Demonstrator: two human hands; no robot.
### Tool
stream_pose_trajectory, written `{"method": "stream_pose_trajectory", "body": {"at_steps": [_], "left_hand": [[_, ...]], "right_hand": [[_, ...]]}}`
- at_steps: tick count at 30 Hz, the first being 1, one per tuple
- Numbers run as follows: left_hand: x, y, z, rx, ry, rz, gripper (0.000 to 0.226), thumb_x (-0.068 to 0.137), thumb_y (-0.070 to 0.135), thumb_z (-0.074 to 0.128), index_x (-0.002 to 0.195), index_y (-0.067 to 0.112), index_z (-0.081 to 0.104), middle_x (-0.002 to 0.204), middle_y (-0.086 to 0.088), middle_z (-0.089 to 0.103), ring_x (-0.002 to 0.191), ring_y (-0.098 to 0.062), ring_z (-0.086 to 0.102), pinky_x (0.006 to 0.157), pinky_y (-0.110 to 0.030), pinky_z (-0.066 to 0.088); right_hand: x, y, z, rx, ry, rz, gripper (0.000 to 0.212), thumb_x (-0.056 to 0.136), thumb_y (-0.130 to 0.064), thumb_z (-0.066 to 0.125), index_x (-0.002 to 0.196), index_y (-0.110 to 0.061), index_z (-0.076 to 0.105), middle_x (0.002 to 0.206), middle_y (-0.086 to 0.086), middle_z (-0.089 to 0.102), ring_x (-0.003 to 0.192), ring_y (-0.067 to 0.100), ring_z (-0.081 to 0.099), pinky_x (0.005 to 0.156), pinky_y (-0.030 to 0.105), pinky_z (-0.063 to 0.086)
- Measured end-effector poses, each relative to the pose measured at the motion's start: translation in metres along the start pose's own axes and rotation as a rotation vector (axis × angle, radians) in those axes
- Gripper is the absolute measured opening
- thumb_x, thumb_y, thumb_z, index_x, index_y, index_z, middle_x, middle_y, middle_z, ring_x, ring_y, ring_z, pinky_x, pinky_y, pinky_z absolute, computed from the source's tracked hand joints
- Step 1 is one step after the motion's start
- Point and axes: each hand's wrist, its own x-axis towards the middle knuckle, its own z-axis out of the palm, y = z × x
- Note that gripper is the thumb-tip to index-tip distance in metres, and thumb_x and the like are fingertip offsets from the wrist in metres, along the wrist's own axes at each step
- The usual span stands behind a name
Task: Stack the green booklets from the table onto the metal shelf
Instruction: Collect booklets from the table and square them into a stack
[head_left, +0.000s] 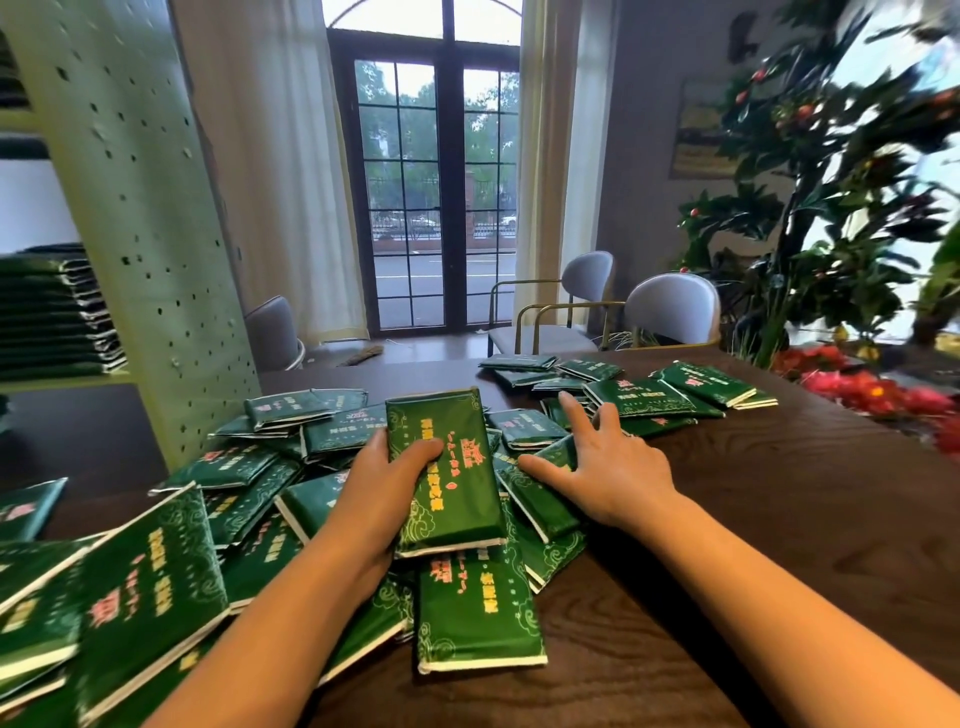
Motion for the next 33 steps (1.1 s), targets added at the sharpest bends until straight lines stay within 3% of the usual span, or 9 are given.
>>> {"method": "stream_pose_trajectory", "body": {"at_steps": [6,9,10,13,16,19,25,29,33], "left_hand": [[0.000,0.001,0.000,-0.028,0.001,-0.009,0.017,0.094,0.016,0.056,0.109,0.010,0.057,0.080,-0.006,0.073,0.061,-0.017,0.068,0.050,-0.026,0.052],[0.000,0.002,0.001,-0.053,0.000,-0.028,0.018,0.094,0.015,0.056,0.111,0.009,0.057,0.082,-0.007,0.073,0.063,-0.018,0.069,0.051,-0.026,0.053],[0.000,0.002,0.001,-0.061,-0.001,-0.036,0.019,0.094,0.015,0.056,0.111,0.009,0.057,0.083,-0.008,0.073,0.064,-0.018,0.069,0.051,-0.026,0.053],[0.000,0.003,0.000,-0.094,0.001,-0.058,0.017,0.093,0.014,0.057,0.109,0.008,0.058,0.081,-0.008,0.074,0.062,-0.018,0.069,0.048,-0.025,0.054],[0.000,0.004,-0.001,-0.131,0.010,-0.086,0.014,0.094,0.014,0.056,0.106,0.008,0.058,0.077,-0.008,0.072,0.061,-0.020,0.068,0.050,-0.026,0.056],[0.000,0.005,-0.002,-0.160,0.007,-0.120,0.011,0.094,0.014,0.056,0.103,0.008,0.057,0.072,-0.008,0.071,0.058,-0.020,0.067,0.051,-0.028,0.057],[0.000,0.007,-0.004,-0.209,-0.035,-0.181,0.020,0.094,0.014,0.054,0.111,0.004,0.054,0.072,-0.010,0.067,0.056,-0.021,0.065,0.049,-0.028,0.057],[-0.001,0.006,-0.003,-0.168,-0.114,-0.226,0.022,0.095,0.015,0.048,0.110,0.001,0.056,0.070,-0.012,0.066,0.055,-0.021,0.064,0.050,-0.028,0.057],[-0.002,0.004,0.000,-0.132,-0.190,-0.282,0.025,0.097,0.018,0.045,0.098,0.001,0.064,0.072,-0.016,0.069,0.056,-0.023,0.067,0.060,-0.034,0.058]], "right_hand": [[0.003,0.002,-0.005,0.115,0.133,0.029,0.085,0.084,-0.069,0.045,0.149,-0.021,0.016,0.140,0.013,0.034,0.114,0.034,0.053,0.084,0.041,0.045],[0.009,0.006,-0.004,0.496,0.166,-0.019,0.076,0.087,-0.034,0.065,0.148,-0.011,0.026,0.136,0.014,0.047,0.121,0.029,0.050,0.099,0.037,0.041],[0.011,0.008,-0.004,0.641,0.175,-0.011,0.071,0.085,-0.022,0.067,0.146,-0.010,0.033,0.127,0.013,0.056,0.115,0.028,0.055,0.099,0.037,0.043],[0.013,0.011,-0.006,1.091,0.171,0.056,0.051,0.082,-0.001,0.063,0.130,-0.014,0.053,0.099,0.014,0.065,0.081,0.026,0.065,0.082,0.048,0.055],[0.016,0.011,-0.009,1.483,0.148,0.103,0.044,0.085,0.008,0.054,0.117,-0.023,0.058,0.102,0.017,0.062,0.075,0.025,0.064,0.065,0.038,0.058],[0.017,0.010,-0.012,1.815,0.079,0.149,0.048,0.091,0.009,0.044,0.128,-0.023,0.048,0.100,0.021,0.063,0.069,0.026,0.064,0.057,0.033,0.056],[0.007,-0.001,-0.017,1.792,-0.061,0.185,0.051,0.094,0.000,0.038,0.137,-0.025,0.039,0.091,0.010,0.057,0.060,0.014,0.057,0.036,0.021,0.044],[0.003,-0.007,-0.016,1.775,-0.156,-0.040,0.064,0.084,0.013,0.041,0.135,-0.025,0.042,0.072,0.010,0.058,0.054,0.015,0.058,0.048,0.023,0.052],[0.003,-0.013,-0.016,1.912,-0.174,-0.215,0.057,0.066,0.007,0.060,0.119,-0.013,0.051,0.083,0.009,0.069,0.065,0.018,0.067,0.056,0.026,0.056]]}}
